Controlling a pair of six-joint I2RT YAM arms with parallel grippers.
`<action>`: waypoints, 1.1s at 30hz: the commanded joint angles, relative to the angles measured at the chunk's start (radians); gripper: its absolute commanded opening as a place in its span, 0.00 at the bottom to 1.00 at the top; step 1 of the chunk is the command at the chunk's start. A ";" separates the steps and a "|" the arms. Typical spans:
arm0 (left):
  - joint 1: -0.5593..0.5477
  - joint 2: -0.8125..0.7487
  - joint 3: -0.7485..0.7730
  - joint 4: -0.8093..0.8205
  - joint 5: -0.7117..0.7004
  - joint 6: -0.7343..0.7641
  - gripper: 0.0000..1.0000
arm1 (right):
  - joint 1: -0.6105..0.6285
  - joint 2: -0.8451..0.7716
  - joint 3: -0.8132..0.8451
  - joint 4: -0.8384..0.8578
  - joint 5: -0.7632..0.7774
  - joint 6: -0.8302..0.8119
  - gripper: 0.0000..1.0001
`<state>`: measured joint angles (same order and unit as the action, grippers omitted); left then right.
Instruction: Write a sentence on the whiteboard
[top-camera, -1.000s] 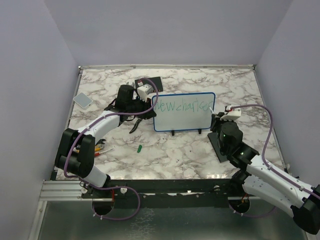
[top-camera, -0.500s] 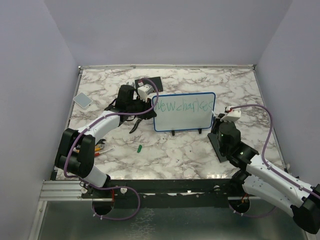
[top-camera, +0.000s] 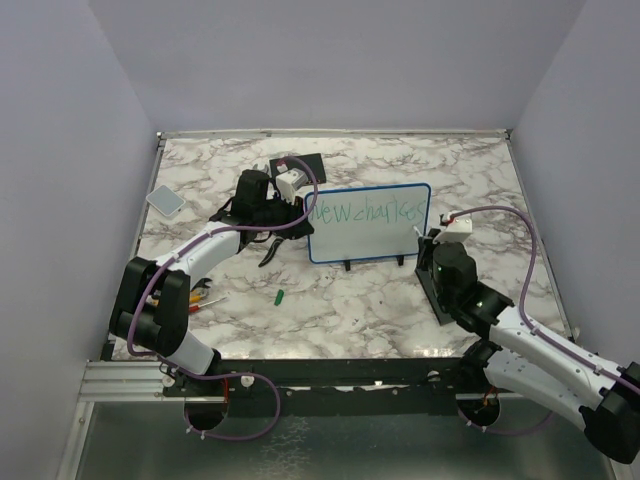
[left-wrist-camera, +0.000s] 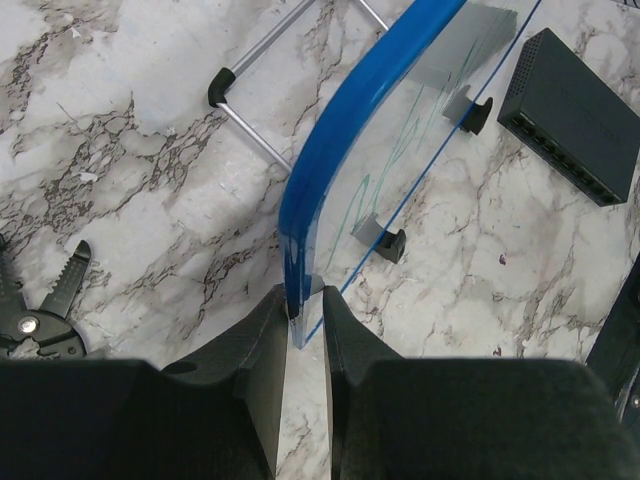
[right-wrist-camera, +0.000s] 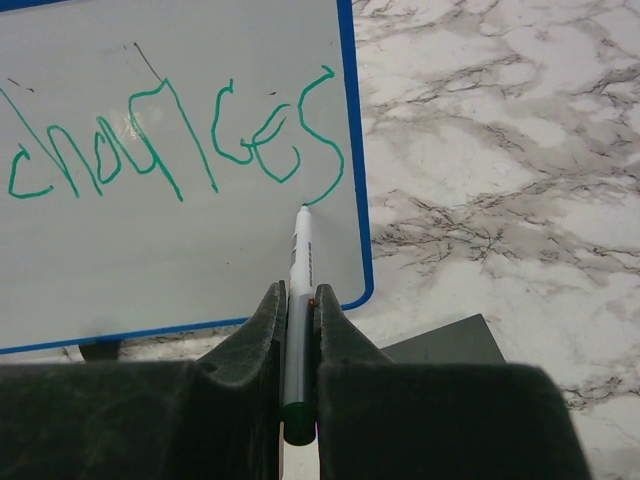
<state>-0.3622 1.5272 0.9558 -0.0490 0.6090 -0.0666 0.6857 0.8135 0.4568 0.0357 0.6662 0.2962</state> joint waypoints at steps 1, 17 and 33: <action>-0.004 -0.033 0.017 0.008 -0.009 0.004 0.21 | -0.004 -0.007 0.015 0.004 -0.032 -0.009 0.01; -0.003 -0.034 0.021 0.006 -0.031 -0.021 0.21 | -0.004 -0.160 0.052 -0.177 -0.094 0.034 0.01; -0.007 -0.032 0.024 0.006 -0.040 -0.048 0.21 | -0.003 -0.171 0.052 -0.099 -0.404 -0.037 0.01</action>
<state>-0.3626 1.5238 0.9558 -0.0490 0.5976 -0.1062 0.6857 0.6395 0.4862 -0.1028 0.3851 0.2871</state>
